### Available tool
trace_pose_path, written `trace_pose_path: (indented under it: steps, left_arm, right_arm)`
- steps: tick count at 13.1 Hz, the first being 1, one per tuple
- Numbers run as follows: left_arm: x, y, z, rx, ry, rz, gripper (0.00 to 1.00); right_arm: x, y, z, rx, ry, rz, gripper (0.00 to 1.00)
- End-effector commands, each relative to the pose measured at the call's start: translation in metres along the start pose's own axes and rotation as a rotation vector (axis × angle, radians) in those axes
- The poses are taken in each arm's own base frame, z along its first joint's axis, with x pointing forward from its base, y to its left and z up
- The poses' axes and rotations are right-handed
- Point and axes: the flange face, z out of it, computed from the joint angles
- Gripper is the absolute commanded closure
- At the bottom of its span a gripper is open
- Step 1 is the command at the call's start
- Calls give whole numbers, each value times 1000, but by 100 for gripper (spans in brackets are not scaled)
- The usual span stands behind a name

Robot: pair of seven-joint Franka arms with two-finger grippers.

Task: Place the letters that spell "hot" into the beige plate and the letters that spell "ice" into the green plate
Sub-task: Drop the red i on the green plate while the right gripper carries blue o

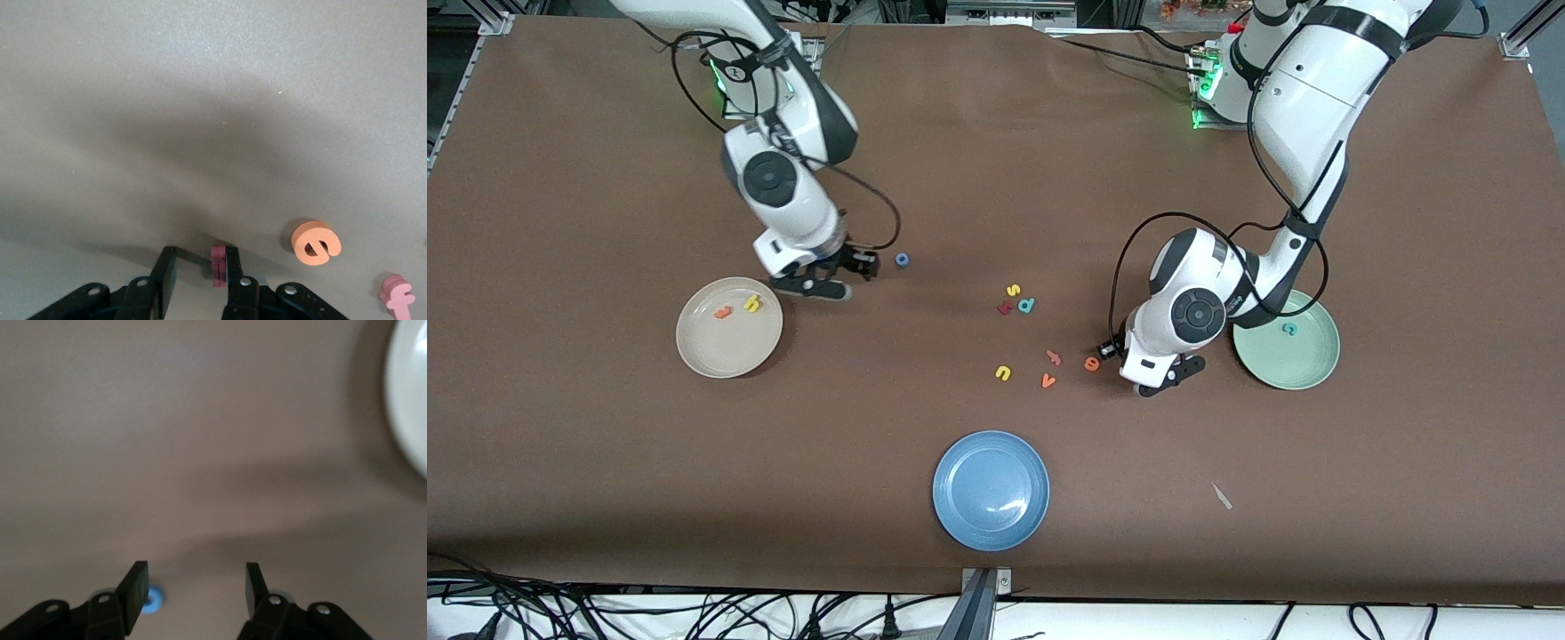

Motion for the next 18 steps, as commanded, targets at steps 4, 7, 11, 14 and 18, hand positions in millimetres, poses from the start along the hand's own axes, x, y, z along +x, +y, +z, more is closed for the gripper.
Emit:
trace_pose_path:
  steps: [4, 7, 11, 14, 18]
  left_arm:
    - [0, 7, 7, 4, 9, 26, 67]
    - [1, 7, 7, -5, 16, 22, 78]
    - [2, 8, 5, -6, 21, 26, 100]
    - [13, 0, -27, -25, 46, 14, 100]
    - [42, -63, -120, 43, 4, 62, 100]
  right_arm:
    - [-35, -38, 40, 78, 5, 93, 33]
    - [-45, -30, 56, 90, 9, 89, 33]
    - [-53, -24, 66, 88, 3, 87, 33]
    - [-55, -25, 70, 88, 1, 79, 39]
    - [-56, -26, 76, 97, 2, 77, 47]
